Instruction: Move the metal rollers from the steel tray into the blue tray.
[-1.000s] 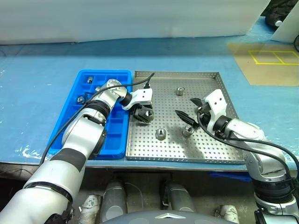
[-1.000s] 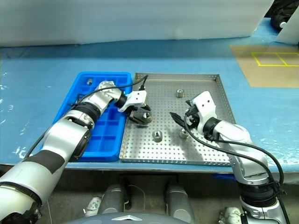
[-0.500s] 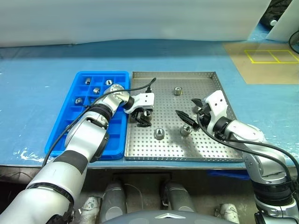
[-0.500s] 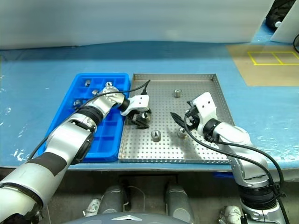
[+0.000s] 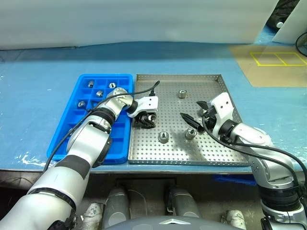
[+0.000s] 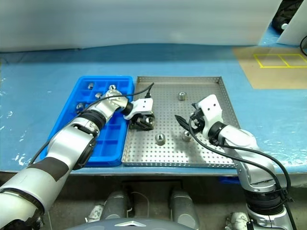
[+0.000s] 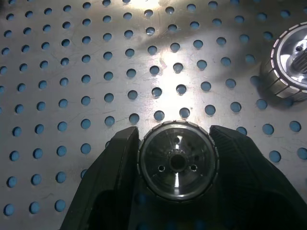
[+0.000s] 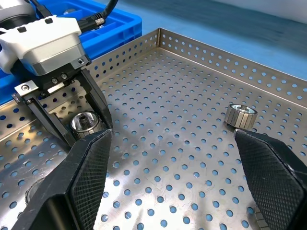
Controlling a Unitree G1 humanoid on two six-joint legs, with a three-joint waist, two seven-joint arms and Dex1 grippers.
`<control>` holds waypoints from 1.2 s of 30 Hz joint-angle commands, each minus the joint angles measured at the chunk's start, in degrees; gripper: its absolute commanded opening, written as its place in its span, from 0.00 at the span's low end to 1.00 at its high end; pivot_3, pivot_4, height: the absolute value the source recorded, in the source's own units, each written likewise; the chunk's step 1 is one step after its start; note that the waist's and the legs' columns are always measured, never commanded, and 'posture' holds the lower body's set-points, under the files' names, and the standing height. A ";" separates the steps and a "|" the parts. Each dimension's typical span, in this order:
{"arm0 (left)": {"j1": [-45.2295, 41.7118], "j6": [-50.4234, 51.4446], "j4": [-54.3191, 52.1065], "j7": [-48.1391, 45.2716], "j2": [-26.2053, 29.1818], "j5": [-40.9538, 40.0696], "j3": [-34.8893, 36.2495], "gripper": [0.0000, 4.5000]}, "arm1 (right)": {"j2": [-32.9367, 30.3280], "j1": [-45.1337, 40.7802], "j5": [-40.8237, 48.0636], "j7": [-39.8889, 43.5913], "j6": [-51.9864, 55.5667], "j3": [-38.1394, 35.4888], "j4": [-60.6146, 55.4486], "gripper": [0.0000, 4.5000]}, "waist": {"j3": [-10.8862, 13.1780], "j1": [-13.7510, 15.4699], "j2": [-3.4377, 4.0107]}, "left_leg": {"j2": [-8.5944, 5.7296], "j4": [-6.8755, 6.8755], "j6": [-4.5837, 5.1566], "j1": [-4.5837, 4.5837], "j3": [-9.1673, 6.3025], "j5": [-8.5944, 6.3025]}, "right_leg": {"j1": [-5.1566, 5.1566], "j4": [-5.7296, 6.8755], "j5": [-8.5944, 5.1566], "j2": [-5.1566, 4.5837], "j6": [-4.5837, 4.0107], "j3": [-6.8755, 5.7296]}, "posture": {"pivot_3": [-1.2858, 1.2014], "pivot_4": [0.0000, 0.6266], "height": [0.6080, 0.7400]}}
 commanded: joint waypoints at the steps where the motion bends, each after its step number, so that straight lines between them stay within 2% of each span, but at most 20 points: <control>1: 0.05 0.38 0.05 -0.19 1.42 -0.60 1.14 0.55 | -0.87 -0.91 1.13 1.43 -0.35 0.04 -1.30 0.94 | 0.00 0.01 0.00 | 0.00 -0.01 0.00 0.00 0.00 0.00 | 0.00 -0.01 0.00 0.00 0.00 0.00 | 0.32 0.24 1.00; 7: 0.20 0.86 -0.24 -0.42 2.27 -1.52 2.54 0.55 | -2.15 -0.69 2.17 4.49 0.14 1.68 -1.60 0.94 | 0.00 -0.01 0.00 | 0.00 -0.25 0.00 -0.02 0.00 0.00 | -0.05 -0.27 0.00 0.06 0.00 0.00 | 0.34 0.24 1.00; 15: 1.32 0.41 -0.68 -1.05 2.91 -1.93 2.95 0.55 | -1.69 -1.23 1.55 4.24 -0.42 2.88 -0.88 0.94 | 0.00 -0.02 0.00 | 0.00 -0.58 0.00 -0.01 0.00 0.00 | -0.05 -0.56 0.00 0.06 0.00 0.00 | 0.34 0.24 1.00; 18: 1.49 0.61 -0.81 -1.25 3.48 -1.77 2.80 0.43 | -1.67 -0.94 1.41 4.16 -0.61 2.97 -0.84 0.94 | 0.00 -0.12 0.00 | 0.01 -0.63 -0.02 0.03 0.01 0.01 | -0.05 -0.57 0.00 0.07 0.00 0.01 | 0.34 0.24 1.00; 30: 1.77 -0.23 -1.12 -0.20 4.01 -2.63 3.20 0.40 | -0.73 -2.00 1.04 3.60 -1.06 3.50 0.14 0.94 | 0.00 -0.21 0.01 | 0.01 -0.81 -0.07 0.13 0.01 0.04 | -0.08 -0.60 0.00 0.09 -0.01 0.07 | 0.34 0.24 1.00; 36: -0.32 -1.67 -3.23 -3.50 5.67 -8.45 8.43 0.40 | -0.46 -2.25 1.37 3.88 -1.10 3.28 0.11 0.94 | 0.05 -0.21 -0.01 | 0.00 -0.83 -0.09 0.07 0.02 0.05 | -0.15 -0.59 0.00 0.10 -0.01 0.08 | 0.35 0.24 1.00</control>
